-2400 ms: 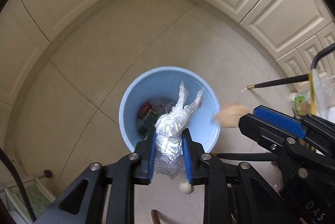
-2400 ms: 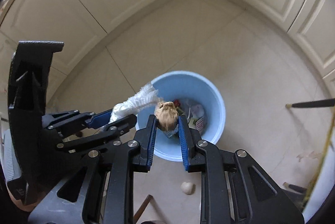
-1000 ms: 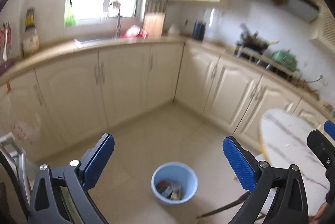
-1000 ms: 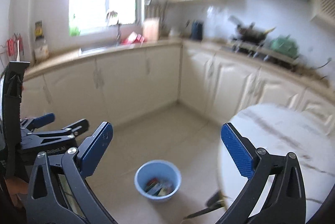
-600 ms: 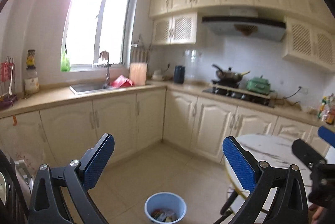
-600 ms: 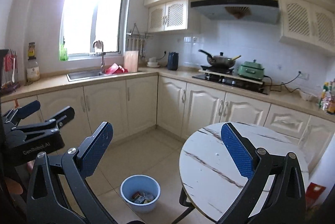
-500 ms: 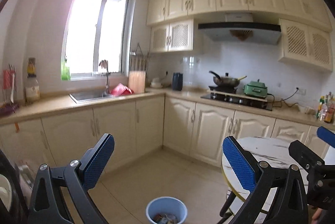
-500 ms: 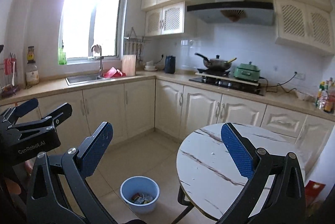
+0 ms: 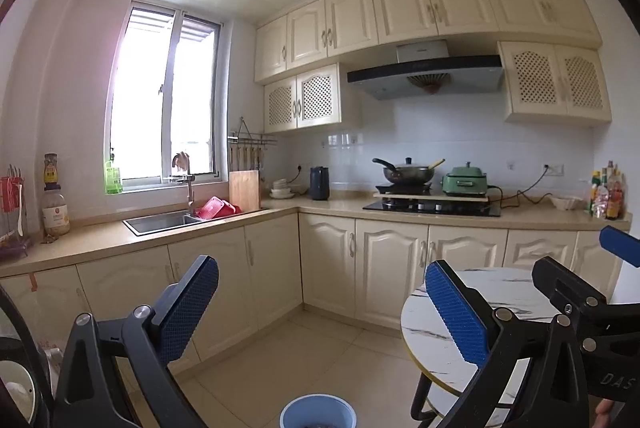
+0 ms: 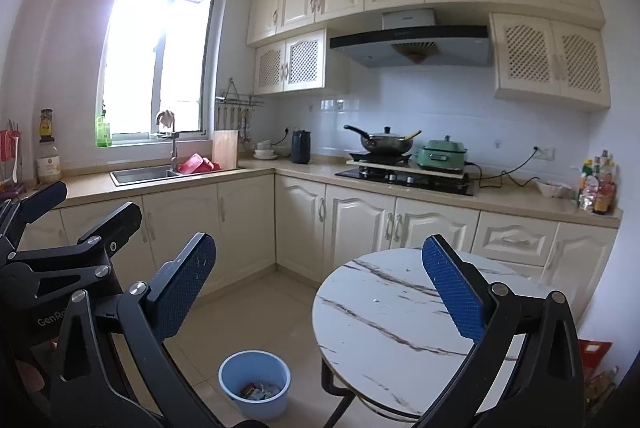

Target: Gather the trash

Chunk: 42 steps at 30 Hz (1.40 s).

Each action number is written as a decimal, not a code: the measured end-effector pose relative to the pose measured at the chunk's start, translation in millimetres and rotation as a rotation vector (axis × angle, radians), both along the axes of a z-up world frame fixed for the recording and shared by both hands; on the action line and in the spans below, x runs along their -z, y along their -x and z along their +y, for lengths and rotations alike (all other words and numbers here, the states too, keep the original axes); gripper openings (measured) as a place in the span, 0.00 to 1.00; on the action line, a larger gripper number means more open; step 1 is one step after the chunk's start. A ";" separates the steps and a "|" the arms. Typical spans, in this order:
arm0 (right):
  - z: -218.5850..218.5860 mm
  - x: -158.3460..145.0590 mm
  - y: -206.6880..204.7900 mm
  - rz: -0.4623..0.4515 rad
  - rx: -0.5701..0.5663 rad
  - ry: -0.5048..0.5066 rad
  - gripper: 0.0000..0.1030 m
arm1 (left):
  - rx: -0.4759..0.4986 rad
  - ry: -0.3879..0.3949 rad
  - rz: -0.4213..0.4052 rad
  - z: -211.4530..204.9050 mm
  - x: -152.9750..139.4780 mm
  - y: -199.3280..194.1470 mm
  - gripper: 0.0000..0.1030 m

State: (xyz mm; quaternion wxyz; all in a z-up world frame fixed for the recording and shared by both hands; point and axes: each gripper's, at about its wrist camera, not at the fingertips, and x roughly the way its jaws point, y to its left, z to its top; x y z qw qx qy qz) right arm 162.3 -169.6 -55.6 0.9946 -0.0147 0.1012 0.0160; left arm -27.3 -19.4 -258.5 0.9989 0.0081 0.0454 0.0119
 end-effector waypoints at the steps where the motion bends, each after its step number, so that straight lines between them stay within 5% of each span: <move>1: -0.1 -0.5 2.5 -0.002 0.003 0.001 1.00 | 0.001 0.000 0.001 1.1 -5.3 -4.5 0.99; 42: -6.1 6.6 8.3 0.002 0.031 -0.005 1.00 | 0.012 -0.011 -0.007 17.8 -50.0 -41.6 0.99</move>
